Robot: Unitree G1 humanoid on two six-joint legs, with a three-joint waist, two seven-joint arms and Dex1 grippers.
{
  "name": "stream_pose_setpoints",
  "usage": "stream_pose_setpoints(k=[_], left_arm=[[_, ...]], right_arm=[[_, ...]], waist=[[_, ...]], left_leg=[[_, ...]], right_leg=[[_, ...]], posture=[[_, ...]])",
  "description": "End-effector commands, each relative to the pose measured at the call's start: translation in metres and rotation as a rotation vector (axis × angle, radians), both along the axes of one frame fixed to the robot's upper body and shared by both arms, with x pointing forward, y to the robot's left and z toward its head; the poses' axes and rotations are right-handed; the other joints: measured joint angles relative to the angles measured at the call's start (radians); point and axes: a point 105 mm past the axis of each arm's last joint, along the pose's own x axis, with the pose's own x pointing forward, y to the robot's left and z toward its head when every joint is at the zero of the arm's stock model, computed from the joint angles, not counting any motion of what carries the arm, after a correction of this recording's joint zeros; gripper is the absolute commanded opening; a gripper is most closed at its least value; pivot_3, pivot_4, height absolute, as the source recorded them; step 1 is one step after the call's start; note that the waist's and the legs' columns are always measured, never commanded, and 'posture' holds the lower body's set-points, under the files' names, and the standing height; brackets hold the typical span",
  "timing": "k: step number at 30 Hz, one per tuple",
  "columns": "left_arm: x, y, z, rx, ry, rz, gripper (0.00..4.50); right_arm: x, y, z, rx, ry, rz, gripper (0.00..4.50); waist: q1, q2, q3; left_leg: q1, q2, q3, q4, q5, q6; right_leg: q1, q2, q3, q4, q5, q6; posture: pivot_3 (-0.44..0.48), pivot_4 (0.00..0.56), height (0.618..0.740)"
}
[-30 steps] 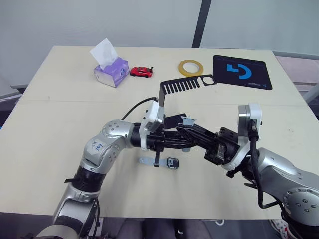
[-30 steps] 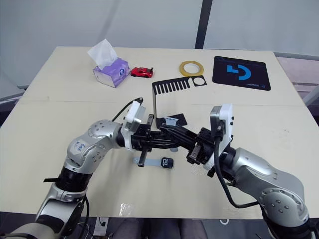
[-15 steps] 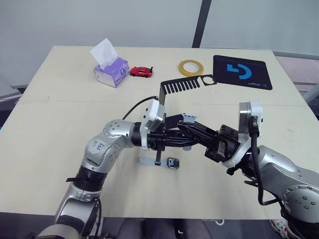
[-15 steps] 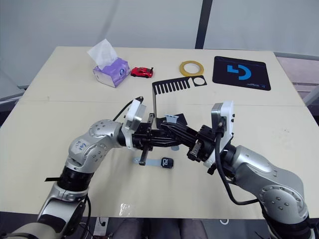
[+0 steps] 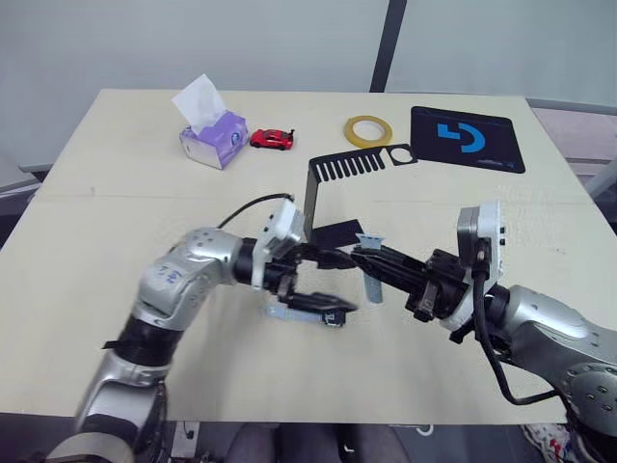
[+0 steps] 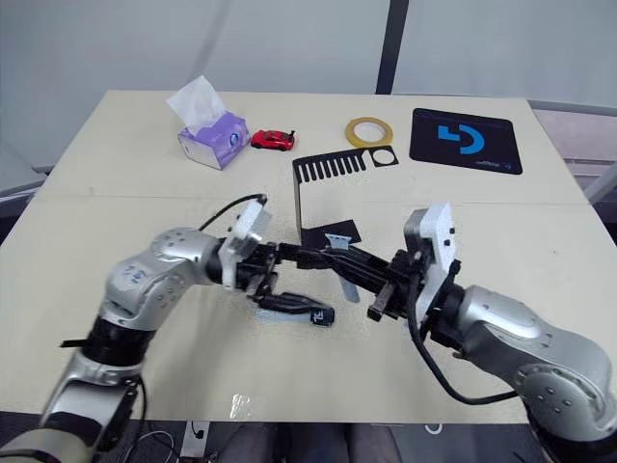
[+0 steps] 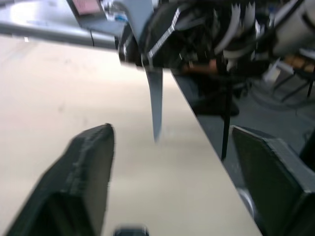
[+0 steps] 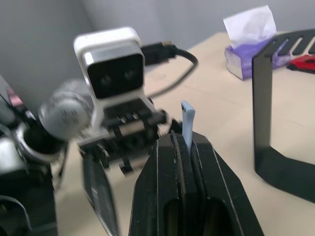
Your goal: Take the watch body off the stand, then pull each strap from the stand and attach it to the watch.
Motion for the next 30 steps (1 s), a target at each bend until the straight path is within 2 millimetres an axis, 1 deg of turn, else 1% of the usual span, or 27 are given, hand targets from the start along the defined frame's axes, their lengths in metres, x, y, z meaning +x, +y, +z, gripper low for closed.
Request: stream_pose_setpoints(k=[1,2,6,9,12,14,17,21,27,30], left_arm=[[-0.006,0.007,-0.011,0.110,-0.088,-0.042,4.39],[-0.006,0.007,-0.016,0.133,-0.099,-0.042,4.39],[0.003,0.007,-0.042,0.259,-0.183,-0.011,4.39],[0.014,0.004,-0.056,0.307,-0.208,0.041,4.39],[0.021,-0.001,-0.065,0.331,-0.226,0.085,4.39],[0.024,-0.004,-0.070,0.328,-0.223,0.112,4.39],[0.019,-0.010,-0.073,0.306,-0.196,0.106,4.39],[0.015,-0.017,-0.082,0.309,-0.195,0.108,4.39],[0.018,-0.027,-0.087,0.313,-0.211,0.129,4.39],[0.025,-0.033,-0.090,0.309,-0.217,0.173,4.39]], right_arm=[[-0.013,-0.009,0.006,-0.127,-0.122,-0.016,0.00],[-0.014,-0.012,0.004,-0.156,-0.134,-0.025,0.00],[-0.018,-0.027,0.001,-0.278,-0.180,-0.076,0.00],[-0.020,-0.033,0.000,-0.304,-0.190,-0.100,0.00],[-0.022,-0.036,-0.002,-0.336,-0.201,-0.112,0.00],[-0.025,-0.035,-0.004,-0.365,-0.215,-0.112,0.00],[-0.027,-0.033,-0.005,-0.368,-0.224,-0.113,0.00],[-0.032,-0.034,-0.007,-0.375,-0.216,-0.120,0.00],[-0.033,-0.036,-0.009,-0.385,-0.208,-0.124,0.00],[-0.033,-0.036,-0.010,-0.389,-0.207,-0.125,0.00]], waist=[[0.007,0.000,0.000],[0.017,0.000,0.000],[0.029,0.000,0.000],[0.038,0.000,0.000],[0.040,0.000,0.000],[0.040,0.000,0.000],[0.042,0.000,0.000],[0.045,0.000,0.000],[0.045,0.000,0.000],[0.045,0.000,0.000]], left_leg=[[0.000,0.000,0.000,0.000,0.000,0.000],[0.000,0.000,0.000,0.000,0.000,0.000],[-0.001,-0.002,0.000,0.000,-0.001,0.001],[-0.001,-0.002,0.001,0.000,0.000,0.002],[-0.001,-0.002,0.001,0.000,0.000,0.002],[0.000,-0.002,0.001,0.000,0.000,0.002],[0.000,-0.002,0.001,0.000,0.000,0.002],[0.000,-0.002,0.001,0.000,0.000,0.002],[0.000,-0.002,0.001,0.001,0.000,0.002],[0.000,-0.002,0.001,0.002,0.000,0.002]], right_leg=[[0.000,0.000,0.000,0.000,0.000,0.000],[0.000,0.000,0.000,-0.001,0.000,0.000],[0.000,0.001,0.000,-0.002,0.000,0.000],[0.000,0.002,0.000,-0.002,0.000,0.001],[0.000,0.003,0.000,-0.002,0.000,0.001],[0.000,0.003,0.001,-0.002,0.000,0.001],[0.000,0.003,0.001,-0.001,0.000,0.001],[0.000,0.003,0.000,-0.001,0.000,0.001],[0.000,0.003,0.001,0.000,0.000,0.001],[0.000,0.003,0.001,0.001,0.000,0.001]], posture=[[0.000,0.150,0.738],[0.000,0.150,0.738],[0.000,0.150,0.738],[0.000,0.150,0.738],[0.000,0.150,0.738],[0.000,0.150,0.738],[0.000,0.150,0.738],[0.000,0.150,0.738],[0.000,0.150,0.738],[0.000,0.150,0.738]])
